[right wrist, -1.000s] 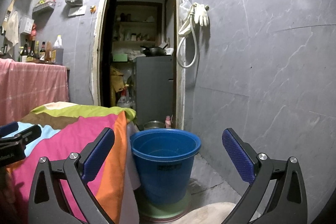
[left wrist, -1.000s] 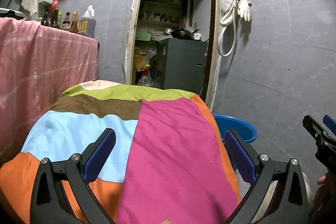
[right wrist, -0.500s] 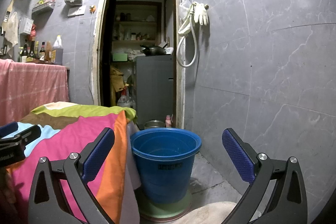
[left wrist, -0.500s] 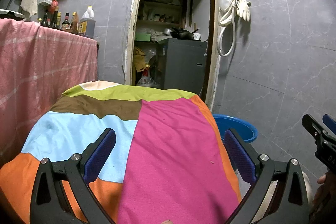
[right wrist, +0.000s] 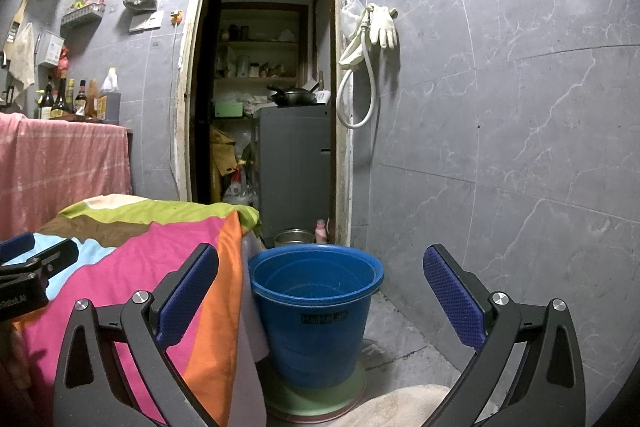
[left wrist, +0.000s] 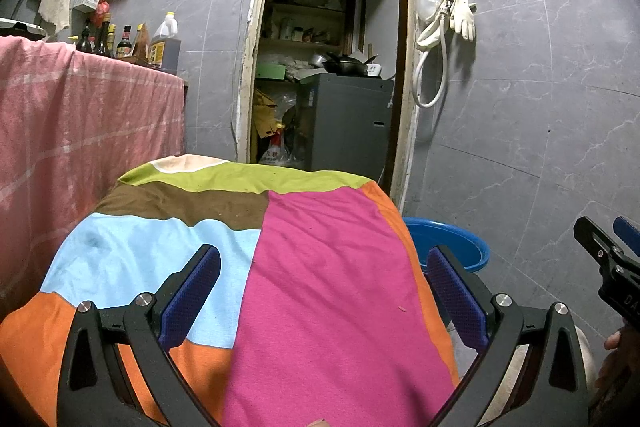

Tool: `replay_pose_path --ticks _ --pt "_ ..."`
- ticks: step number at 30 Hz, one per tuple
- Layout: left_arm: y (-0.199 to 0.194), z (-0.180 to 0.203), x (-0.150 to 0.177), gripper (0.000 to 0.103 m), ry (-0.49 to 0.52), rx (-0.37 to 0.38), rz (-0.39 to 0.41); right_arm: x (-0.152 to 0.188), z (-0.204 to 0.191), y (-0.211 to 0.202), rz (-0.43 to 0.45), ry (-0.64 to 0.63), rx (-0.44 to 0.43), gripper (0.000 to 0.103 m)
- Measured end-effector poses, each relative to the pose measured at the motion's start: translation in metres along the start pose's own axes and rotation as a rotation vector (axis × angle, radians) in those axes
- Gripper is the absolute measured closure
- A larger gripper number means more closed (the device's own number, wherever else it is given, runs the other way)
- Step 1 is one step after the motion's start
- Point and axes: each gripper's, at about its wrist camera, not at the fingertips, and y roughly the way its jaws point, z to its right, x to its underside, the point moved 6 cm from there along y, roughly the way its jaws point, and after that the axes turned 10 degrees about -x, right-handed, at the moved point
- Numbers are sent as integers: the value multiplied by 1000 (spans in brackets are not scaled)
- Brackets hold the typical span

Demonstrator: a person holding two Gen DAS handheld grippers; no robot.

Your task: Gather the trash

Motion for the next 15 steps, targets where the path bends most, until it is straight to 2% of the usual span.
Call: replay_pose_path --ticks 15 --pt "0 -1 0 2 1 -1 0 0 -1 0 0 1 1 0"
